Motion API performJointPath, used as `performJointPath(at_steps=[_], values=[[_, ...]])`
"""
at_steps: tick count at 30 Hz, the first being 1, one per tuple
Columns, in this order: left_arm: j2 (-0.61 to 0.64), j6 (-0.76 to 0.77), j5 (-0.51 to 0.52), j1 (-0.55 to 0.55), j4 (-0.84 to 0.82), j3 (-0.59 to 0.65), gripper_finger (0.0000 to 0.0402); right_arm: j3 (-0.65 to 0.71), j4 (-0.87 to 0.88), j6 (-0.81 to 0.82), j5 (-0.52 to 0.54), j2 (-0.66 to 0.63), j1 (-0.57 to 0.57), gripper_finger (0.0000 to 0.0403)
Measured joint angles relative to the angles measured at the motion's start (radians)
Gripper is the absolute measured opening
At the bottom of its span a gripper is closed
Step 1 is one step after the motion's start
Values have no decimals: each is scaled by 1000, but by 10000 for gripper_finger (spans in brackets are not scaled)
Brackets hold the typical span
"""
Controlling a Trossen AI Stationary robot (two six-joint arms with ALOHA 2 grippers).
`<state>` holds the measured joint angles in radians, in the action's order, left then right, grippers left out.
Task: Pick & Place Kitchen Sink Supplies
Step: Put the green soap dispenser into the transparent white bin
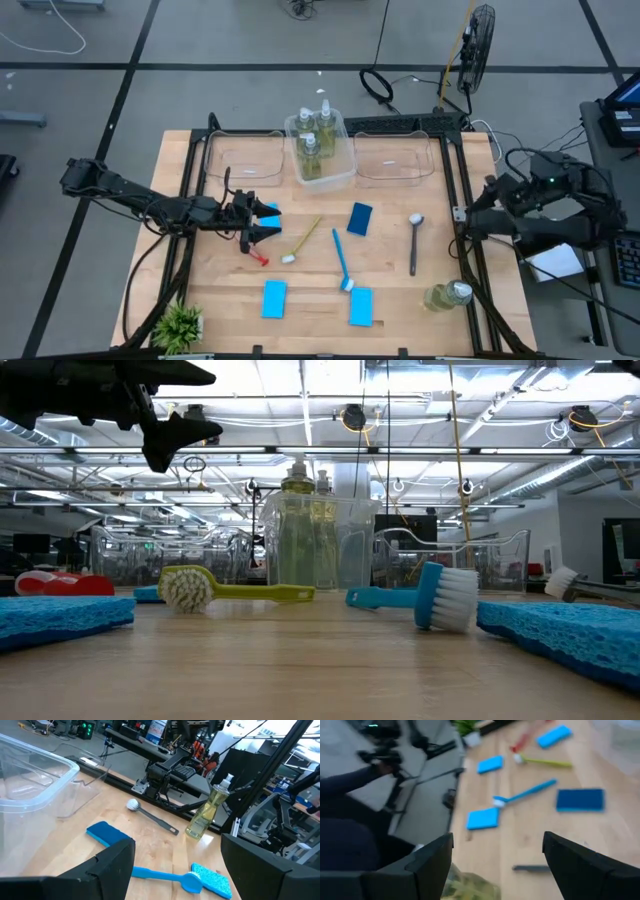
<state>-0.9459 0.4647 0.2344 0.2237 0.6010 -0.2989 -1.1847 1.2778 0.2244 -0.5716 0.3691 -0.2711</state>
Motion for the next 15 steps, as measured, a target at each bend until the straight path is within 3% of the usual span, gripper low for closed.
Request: performJointPath(at_steps=[10, 13, 15], values=[[0, 12, 0, 0, 0, 0, 296, -6, 51, -47, -159, -2, -108, 295], [0, 12, 0, 0, 0, 0, 296, -46, 154, -125, -66, -4, -141, 295], [0, 12, 1, 0, 0, 0, 296, -84, 132, -144, 22, -6, -151, 295]])
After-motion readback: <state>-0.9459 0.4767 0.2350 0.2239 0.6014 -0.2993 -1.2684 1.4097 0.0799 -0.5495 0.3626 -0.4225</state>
